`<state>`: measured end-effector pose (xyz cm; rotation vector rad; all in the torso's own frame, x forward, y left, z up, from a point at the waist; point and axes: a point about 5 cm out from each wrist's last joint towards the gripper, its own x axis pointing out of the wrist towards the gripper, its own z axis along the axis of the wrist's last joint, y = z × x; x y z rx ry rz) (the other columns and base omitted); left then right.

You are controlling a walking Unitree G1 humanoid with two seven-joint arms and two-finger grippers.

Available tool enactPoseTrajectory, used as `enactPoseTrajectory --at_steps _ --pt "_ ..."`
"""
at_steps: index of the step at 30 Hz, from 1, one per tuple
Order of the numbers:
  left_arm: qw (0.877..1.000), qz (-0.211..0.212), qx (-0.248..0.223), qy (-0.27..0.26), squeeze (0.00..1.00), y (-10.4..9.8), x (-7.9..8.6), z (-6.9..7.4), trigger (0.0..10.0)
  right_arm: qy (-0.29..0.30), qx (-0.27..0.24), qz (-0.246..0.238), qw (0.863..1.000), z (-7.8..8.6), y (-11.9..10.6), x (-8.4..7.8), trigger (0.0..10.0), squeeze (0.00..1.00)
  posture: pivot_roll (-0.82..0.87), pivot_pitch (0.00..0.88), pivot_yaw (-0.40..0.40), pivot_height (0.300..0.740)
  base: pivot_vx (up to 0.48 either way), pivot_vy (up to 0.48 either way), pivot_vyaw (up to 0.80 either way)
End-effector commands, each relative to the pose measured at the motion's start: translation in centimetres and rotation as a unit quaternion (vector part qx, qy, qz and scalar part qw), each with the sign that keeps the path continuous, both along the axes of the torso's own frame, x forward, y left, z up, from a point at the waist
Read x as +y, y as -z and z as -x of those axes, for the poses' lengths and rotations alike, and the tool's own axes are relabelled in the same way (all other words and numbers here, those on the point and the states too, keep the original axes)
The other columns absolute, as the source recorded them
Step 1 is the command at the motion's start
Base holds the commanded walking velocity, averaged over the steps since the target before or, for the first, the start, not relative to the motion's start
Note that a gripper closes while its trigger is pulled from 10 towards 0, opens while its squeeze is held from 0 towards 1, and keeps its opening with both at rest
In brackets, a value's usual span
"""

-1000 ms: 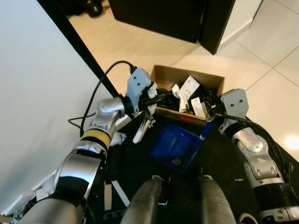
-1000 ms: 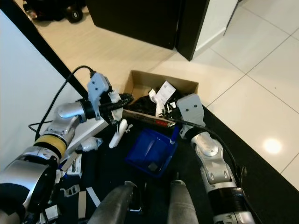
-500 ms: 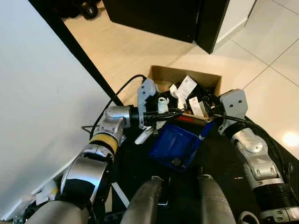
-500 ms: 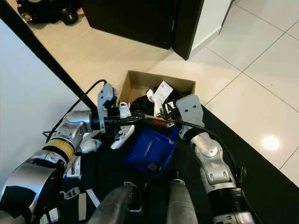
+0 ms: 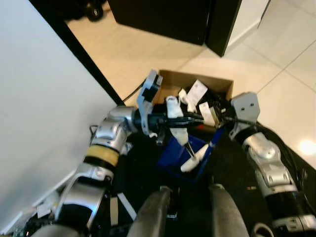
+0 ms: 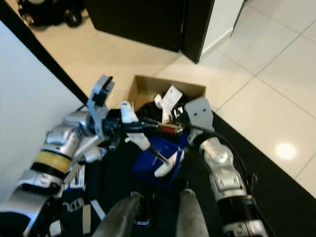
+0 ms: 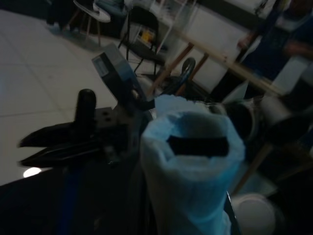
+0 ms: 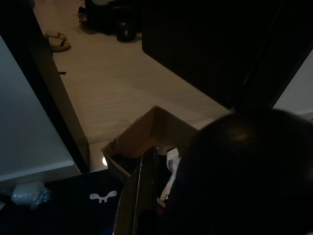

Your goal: Sweep floor

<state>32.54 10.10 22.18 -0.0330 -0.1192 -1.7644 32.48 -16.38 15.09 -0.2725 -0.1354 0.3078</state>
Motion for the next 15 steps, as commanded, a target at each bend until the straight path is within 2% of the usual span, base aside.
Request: enactPoseTrajectory --at_steps 1,5,7,9,11,12,15 --pt "0.999 -0.022 -0.039 -0.003 0.0 -0.8 1.0 -0.1 10.0 0.012 0.05 0.001 0.999 0.5 2.4 -0.4 10.0 0.0 -0.01 0.374 0.108 0.74 0.0 0.0 0.0" --pt "0.991 -0.068 -0.101 -0.05 0.0 -2.5 2.9 -1.4 10.0 0.013 0.051 -0.001 0.999 0.7 2.6 -0.5 10.0 0.0 -0.01 0.375 0.112 0.74 0.0 0.0 0.0" --pt "0.991 -0.068 -0.101 -0.05 0.0 -2.5 2.9 -1.4 10.0 0.013 0.051 -0.001 0.999 0.7 2.6 -0.5 10.0 0.0 -0.01 0.375 0.112 0.74 0.0 0.0 0.0" --pt "0.987 -0.091 -0.118 -0.065 0.0 -2.5 3.3 -1.7 10.0 0.014 0.052 -0.002 0.999 0.8 2.7 -0.5 10.0 0.0 -0.01 0.377 0.114 0.74 0.0 0.0 0.0" --pt "0.981 -0.112 -0.132 -0.083 0.0 -2.0 3.5 -2.0 10.0 0.015 0.053 -0.003 0.998 0.9 2.8 -0.5 10.0 0.0 -0.01 0.377 0.114 0.74 0.0 0.0 0.0" --pt "0.973 -0.14 -0.151 -0.104 0.0 -0.9 3.5 -2.5 10.0 0.015 0.053 -0.003 0.998 0.9 2.8 -0.5 10.0 0.0 -0.02 0.387 0.115 0.74 0.0 0.0 0.0" --pt "0.968 -0.158 -0.157 -0.118 0.0 0.0 3.3 -2.8 10.0 0.016 0.053 -0.003 0.998 0.9 2.7 -0.5 10.0 0.0 -0.03 0.39 0.114 0.74 0.0 0.0 0.0"
